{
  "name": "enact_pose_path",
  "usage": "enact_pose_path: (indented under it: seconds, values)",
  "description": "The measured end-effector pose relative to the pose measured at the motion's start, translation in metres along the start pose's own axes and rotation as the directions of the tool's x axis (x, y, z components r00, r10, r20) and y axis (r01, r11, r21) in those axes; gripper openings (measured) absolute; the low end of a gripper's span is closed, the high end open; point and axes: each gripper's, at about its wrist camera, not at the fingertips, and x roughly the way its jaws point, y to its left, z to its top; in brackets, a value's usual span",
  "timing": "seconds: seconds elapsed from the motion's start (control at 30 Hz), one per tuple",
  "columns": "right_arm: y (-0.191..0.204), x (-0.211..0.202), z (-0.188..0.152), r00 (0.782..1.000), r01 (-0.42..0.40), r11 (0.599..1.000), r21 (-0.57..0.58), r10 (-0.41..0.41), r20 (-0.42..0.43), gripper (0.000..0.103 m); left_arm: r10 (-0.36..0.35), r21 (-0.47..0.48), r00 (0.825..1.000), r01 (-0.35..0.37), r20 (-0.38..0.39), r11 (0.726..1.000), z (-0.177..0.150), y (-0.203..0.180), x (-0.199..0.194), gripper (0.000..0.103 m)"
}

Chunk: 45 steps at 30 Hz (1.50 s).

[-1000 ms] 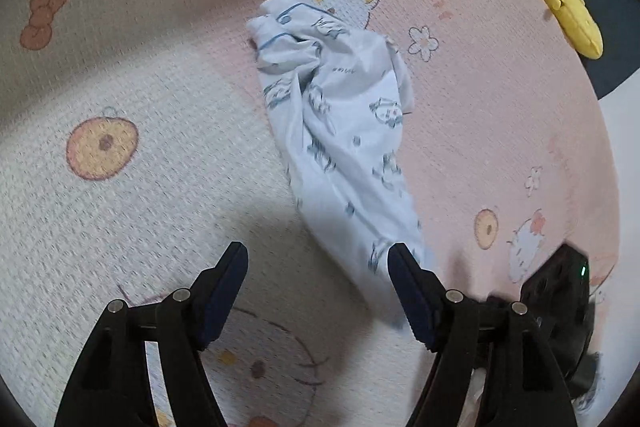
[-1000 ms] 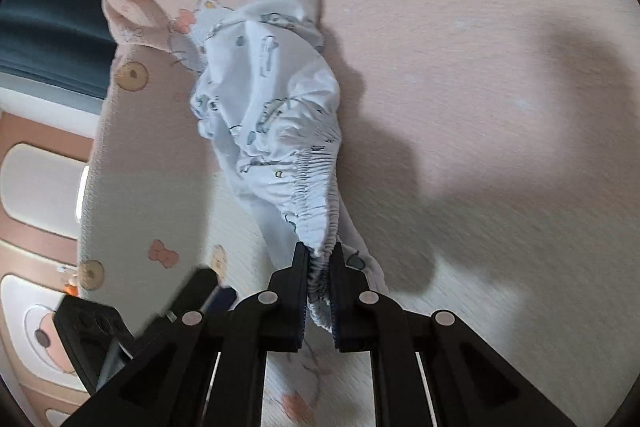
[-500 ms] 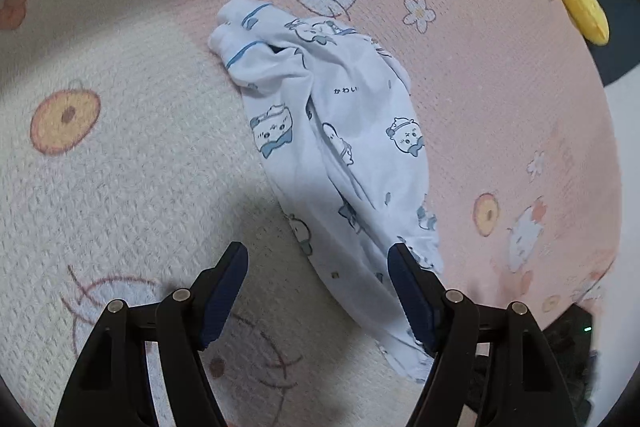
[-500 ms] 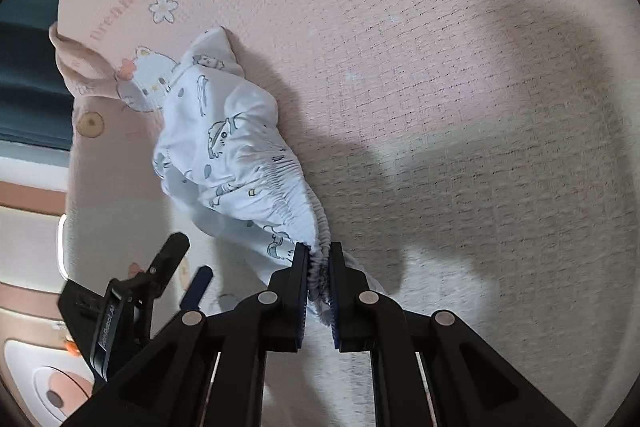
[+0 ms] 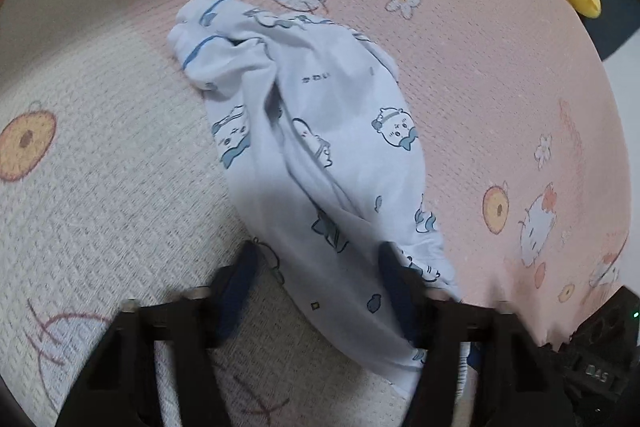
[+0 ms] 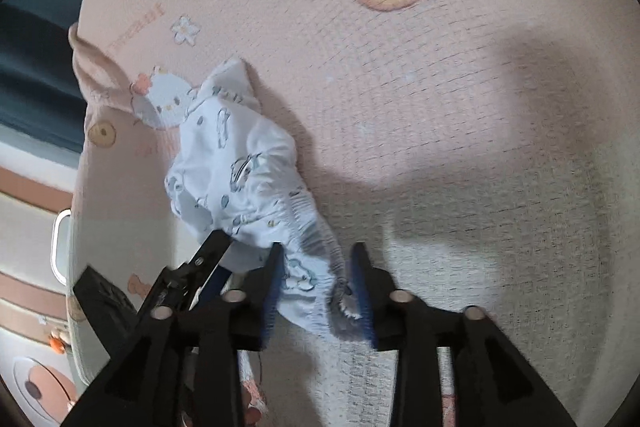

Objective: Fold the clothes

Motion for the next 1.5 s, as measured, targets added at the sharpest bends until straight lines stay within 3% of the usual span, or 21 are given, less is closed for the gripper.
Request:
enact_pose_path:
  seconds: [0.03, 0.27, 0.4, 0.47, 0.57, 0.83, 0.97, 1.13, 1.27, 1.33, 1.43, 1.5]
  values:
    - [0.001, 0.002, -0.002, 1.0, 0.004, 1.0, -0.009, -0.004, -0.009, 0.045, 0.017, 0.018, 1.0, -0.017, -0.009, 1.0, 0.0, -0.001, 0.003, 0.016]
    - [-0.01, 0.002, -0.013, 0.999, 0.018, 0.999, -0.028, -0.019, -0.041, 0.045, -0.012, 0.036, 1.0, 0.012, 0.012, 0.999, -0.003, -0.003, 0.0, 0.005]
    - [-0.009, 0.003, -0.015, 0.999, -0.004, 0.999, -0.048, 0.002, -0.044, 0.043, -0.023, 0.061, 1.0, 0.022, 0.016, 0.998, -0.003, -0.009, -0.003, 0.003]
    - [-0.006, 0.007, -0.017, 0.998, 0.022, 0.997, -0.077, -0.026, -0.054, 0.023, -0.028, 0.082, 0.999, 0.027, 0.019, 0.996, -0.005, -0.014, -0.007, 0.003]
    - [-0.008, 0.006, -0.019, 0.997, 0.043, 0.995, -0.088, -0.049, -0.065, 0.011, -0.033, 0.102, 0.999, 0.032, 0.011, 0.994, -0.005, -0.023, -0.007, 0.003]
    - [-0.006, -0.039, -0.03, 0.998, 0.06, 0.991, -0.116, -0.059, 0.01, 0.008, -0.044, 0.181, 0.999, 0.041, 0.015, 0.983, -0.007, -0.043, -0.03, 0.002]
    - [-0.025, -0.068, -0.043, 0.995, 0.089, 0.994, -0.07, -0.086, 0.053, 0.008, -0.06, 0.191, 0.998, 0.055, 0.02, 0.98, -0.009, -0.047, -0.047, 0.002]
    - [-0.064, -0.094, -0.053, 0.988, 0.136, 0.99, 0.027, -0.138, 0.075, 0.008, -0.154, 0.06, 0.988, 0.155, -0.02, 0.986, -0.004, -0.034, -0.041, 0.003]
    - [-0.091, -0.1, -0.049, 0.983, 0.165, 0.982, 0.09, -0.171, 0.068, 0.008, -0.268, -0.077, 0.958, 0.261, -0.099, 0.962, -0.01, -0.013, -0.037, 0.004]
    - [-0.098, -0.099, -0.049, 0.984, 0.161, 0.981, 0.107, -0.168, 0.064, 0.012, -0.273, -0.125, 0.953, 0.258, -0.132, 0.958, -0.015, -0.005, -0.035, 0.004]
    - [-0.101, -0.097, -0.047, 0.984, 0.153, 0.981, 0.119, -0.163, 0.072, 0.013, -0.209, -0.138, 0.957, 0.183, -0.203, 0.973, -0.024, 0.002, -0.026, 0.005]
    - [-0.1, -0.097, -0.046, 0.986, 0.137, 0.983, 0.12, -0.148, 0.083, 0.018, -0.202, -0.158, 0.957, 0.17, -0.21, 0.973, -0.028, 0.008, -0.021, 0.005]
